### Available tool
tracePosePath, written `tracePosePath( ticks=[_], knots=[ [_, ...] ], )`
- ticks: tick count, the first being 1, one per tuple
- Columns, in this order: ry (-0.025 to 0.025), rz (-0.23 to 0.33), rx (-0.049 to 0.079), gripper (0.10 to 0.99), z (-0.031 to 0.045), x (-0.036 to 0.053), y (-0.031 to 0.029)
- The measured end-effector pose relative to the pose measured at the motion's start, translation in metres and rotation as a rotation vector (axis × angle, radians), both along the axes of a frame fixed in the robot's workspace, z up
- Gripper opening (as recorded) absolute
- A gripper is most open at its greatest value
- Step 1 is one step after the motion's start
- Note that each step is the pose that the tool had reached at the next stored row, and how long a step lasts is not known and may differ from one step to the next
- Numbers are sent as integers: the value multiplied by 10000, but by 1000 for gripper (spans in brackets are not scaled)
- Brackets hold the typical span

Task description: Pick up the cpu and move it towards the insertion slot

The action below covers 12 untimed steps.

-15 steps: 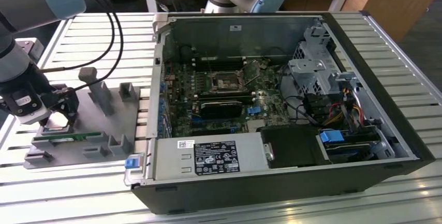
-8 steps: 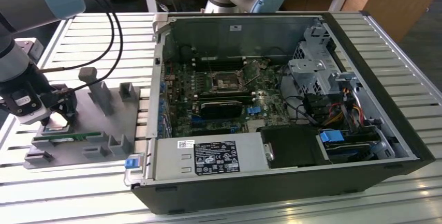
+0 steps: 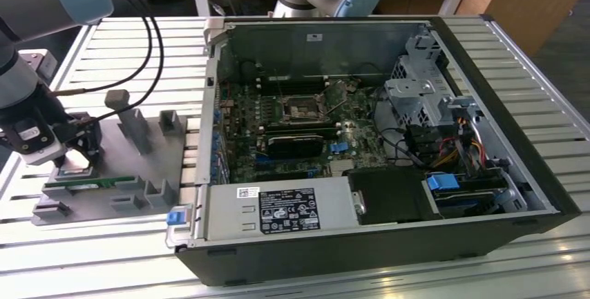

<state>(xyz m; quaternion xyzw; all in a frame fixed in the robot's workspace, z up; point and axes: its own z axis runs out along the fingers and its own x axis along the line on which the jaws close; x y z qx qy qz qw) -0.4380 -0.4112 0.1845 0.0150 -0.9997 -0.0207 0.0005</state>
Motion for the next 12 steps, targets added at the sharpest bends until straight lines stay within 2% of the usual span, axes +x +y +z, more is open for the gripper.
tracePosePath(
  ticks=[12],
  knots=[
    [-1,-1,0,545,54,0,0]
  ],
)
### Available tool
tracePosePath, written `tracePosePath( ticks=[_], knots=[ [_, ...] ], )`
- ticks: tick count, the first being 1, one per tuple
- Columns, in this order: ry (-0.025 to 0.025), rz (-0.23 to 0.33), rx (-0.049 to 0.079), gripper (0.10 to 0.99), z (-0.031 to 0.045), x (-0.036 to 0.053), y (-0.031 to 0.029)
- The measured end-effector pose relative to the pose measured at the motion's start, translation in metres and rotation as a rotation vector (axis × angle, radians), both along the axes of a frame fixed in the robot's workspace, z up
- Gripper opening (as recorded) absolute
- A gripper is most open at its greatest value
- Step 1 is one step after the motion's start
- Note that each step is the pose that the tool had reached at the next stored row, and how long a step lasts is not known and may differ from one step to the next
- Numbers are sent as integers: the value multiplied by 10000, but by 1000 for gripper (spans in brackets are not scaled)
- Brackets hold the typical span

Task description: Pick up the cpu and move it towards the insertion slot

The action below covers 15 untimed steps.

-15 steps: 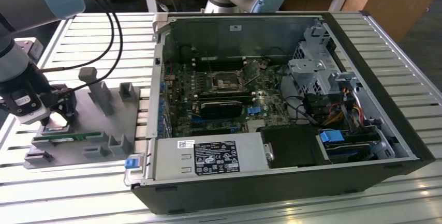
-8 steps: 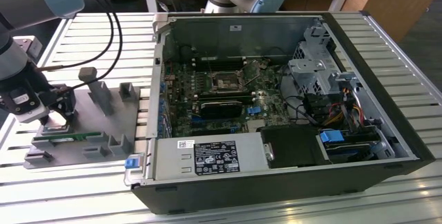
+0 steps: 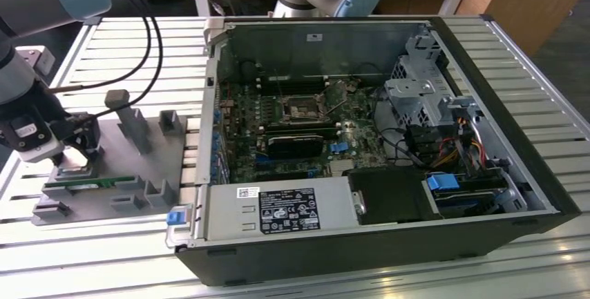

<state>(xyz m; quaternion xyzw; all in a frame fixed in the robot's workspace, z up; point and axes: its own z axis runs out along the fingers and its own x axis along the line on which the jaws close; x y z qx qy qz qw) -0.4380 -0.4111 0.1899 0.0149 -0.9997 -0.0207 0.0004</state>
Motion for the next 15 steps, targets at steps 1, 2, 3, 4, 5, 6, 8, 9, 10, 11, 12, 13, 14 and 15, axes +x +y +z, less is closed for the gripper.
tracePosePath(
  ticks=[1,2,3,4,5,6,8,9,10,11,12,13,14,15],
  knots=[
    [-1,0,1,545,2,0,0],
    [0,0,0,545,5,0,0],
    [1,0,0,545,7,0,0],
    [0,0,0,545,9,0,0],
    [1,0,-1,545,11,0,0],
    [1,0,0,545,14,0,0],
    [1,0,0,545,20,0,0],
    [1,0,0,545,24,0,0],
    [2,0,-1,545,29,0,0],
    [2,0,-1,545,34,0,0],
    [1,0,-1,545,38,0,0],
    [1,0,-1,545,43,0,0],
    [0,1,0,545,45,0,0],
    [0,0,0,545,48,0,0]
  ],
)
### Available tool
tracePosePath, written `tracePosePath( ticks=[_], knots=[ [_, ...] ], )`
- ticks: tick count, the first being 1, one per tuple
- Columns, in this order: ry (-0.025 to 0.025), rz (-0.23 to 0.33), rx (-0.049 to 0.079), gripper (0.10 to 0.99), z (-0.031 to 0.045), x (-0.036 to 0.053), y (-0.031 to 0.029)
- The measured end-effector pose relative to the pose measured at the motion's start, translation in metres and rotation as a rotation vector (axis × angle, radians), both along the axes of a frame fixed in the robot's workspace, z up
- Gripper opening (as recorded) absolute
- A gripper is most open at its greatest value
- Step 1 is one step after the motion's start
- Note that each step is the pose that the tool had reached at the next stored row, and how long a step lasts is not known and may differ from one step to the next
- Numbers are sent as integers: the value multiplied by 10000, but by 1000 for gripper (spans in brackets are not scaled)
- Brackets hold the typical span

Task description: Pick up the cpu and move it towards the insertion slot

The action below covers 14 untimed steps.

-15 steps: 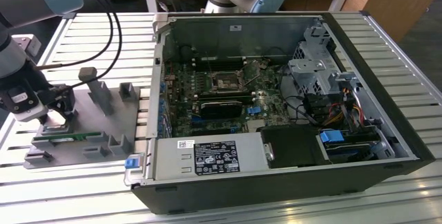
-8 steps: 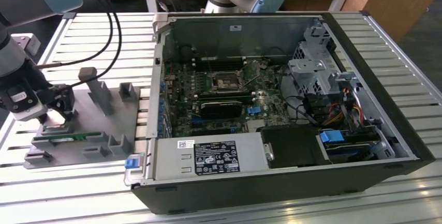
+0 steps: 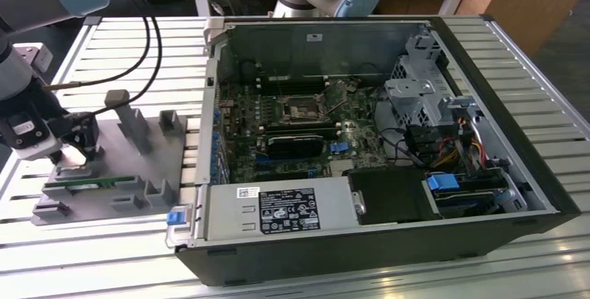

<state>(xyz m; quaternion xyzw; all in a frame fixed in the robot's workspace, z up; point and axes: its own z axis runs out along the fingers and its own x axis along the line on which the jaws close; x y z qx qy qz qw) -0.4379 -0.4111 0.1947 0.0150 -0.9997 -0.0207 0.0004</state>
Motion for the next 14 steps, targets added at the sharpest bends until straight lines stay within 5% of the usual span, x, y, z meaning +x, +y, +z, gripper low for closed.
tracePosePath(
  ticks=[14],
  knots=[
    [2,0,0,545,38,0,0]
  ],
)
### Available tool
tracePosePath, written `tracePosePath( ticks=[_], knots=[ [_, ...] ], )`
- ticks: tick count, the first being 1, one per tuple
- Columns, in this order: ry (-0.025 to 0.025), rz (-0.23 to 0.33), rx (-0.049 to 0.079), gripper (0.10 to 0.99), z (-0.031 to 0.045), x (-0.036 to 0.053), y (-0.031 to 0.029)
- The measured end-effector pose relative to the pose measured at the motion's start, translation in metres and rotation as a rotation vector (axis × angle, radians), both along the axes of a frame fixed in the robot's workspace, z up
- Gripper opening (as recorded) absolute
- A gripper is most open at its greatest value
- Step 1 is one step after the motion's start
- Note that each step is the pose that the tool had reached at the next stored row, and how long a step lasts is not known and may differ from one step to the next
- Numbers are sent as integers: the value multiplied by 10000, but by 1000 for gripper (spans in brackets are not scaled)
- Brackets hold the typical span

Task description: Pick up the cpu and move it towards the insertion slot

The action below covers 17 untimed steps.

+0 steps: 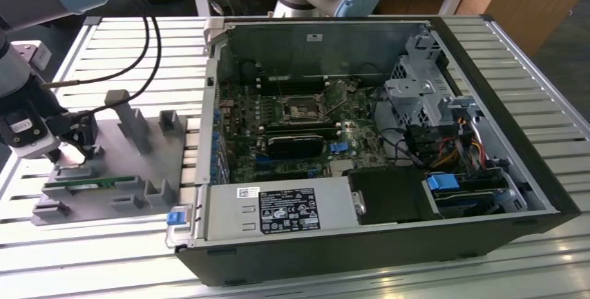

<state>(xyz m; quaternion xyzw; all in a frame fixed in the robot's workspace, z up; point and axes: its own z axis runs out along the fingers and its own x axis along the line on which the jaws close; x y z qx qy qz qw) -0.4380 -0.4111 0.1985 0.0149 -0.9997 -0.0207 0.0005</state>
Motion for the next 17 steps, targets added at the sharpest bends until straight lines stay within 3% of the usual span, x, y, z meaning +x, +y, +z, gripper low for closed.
tracePosePath(
  ticks=[17],
  knots=[
    [0,0,-1,545,57,0,0]
  ],
)
